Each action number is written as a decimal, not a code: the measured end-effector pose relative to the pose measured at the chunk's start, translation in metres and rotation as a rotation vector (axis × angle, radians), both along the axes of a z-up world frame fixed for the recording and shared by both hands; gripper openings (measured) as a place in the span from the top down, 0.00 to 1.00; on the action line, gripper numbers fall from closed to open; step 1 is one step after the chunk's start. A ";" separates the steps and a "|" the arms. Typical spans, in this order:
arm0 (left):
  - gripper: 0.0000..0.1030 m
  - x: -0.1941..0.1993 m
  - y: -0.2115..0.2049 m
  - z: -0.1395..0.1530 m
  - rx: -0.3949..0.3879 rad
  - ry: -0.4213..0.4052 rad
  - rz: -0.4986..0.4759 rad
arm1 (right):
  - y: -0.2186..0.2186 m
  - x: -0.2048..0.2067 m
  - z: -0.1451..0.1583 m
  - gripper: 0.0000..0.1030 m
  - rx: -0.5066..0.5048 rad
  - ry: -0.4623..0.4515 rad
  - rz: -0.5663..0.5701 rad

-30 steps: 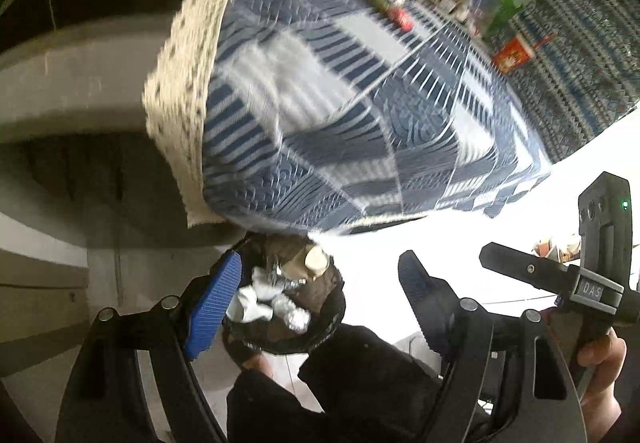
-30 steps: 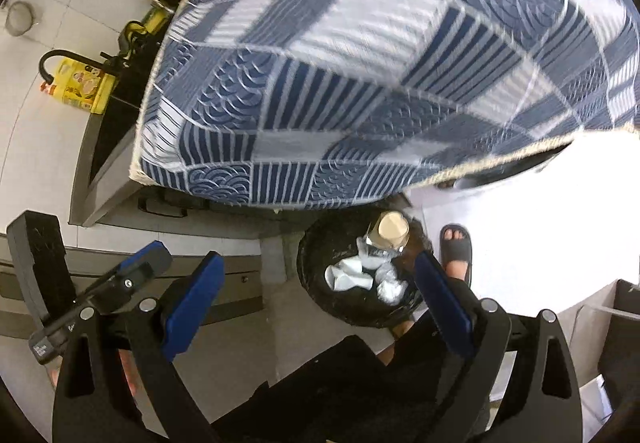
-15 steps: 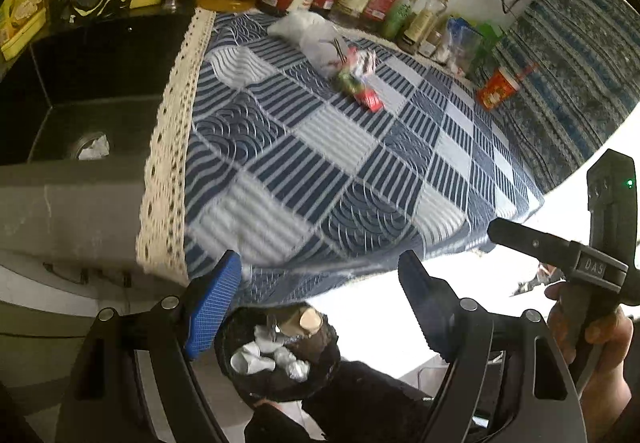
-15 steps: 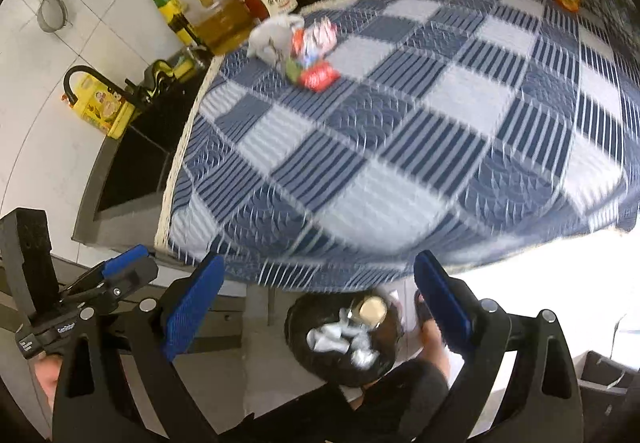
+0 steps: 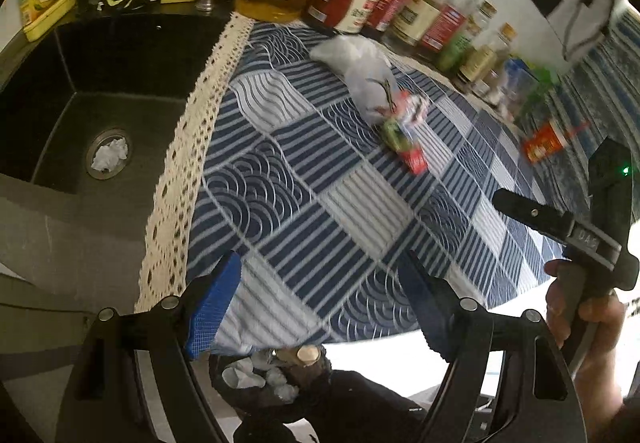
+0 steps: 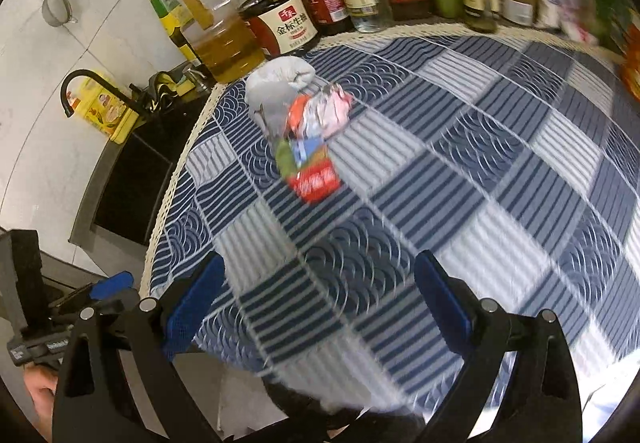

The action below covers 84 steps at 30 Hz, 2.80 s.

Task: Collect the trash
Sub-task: 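Grasp the colourful crumpled wrapper with the right tool while the left tool reaches toward the clear plastic cup, then grasp the clear plastic cup with the left tool while the right tool holds the wrapper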

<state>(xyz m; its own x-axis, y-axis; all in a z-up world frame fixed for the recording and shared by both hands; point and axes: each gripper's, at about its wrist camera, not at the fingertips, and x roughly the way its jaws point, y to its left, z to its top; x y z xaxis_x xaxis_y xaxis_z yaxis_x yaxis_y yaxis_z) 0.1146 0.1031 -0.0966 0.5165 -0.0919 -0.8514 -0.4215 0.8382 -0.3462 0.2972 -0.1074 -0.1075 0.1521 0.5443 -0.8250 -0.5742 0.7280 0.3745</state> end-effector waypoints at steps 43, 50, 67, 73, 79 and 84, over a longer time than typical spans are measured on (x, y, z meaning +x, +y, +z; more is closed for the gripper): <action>0.24 0.151 -0.007 0.000 0.103 0.136 0.163 | 0.073 0.140 -0.043 0.66 0.154 0.065 0.259; 0.24 0.180 -0.012 -0.012 0.134 0.176 0.121 | 0.047 0.145 -0.033 0.66 0.116 -0.010 0.229; 0.24 0.238 -0.017 -0.045 0.220 0.277 0.020 | -0.007 0.137 0.001 0.66 0.040 -0.143 0.149; 0.24 0.244 -0.015 -0.056 0.214 0.303 0.021 | -0.017 0.132 0.009 0.66 0.019 -0.168 0.127; 0.51 0.249 -0.017 -0.060 0.241 0.299 -0.001 | -0.023 0.130 0.014 0.65 0.003 -0.177 0.123; 0.51 0.247 -0.014 -0.058 0.259 0.279 0.011 | -0.029 0.132 0.015 0.65 -0.024 -0.183 0.115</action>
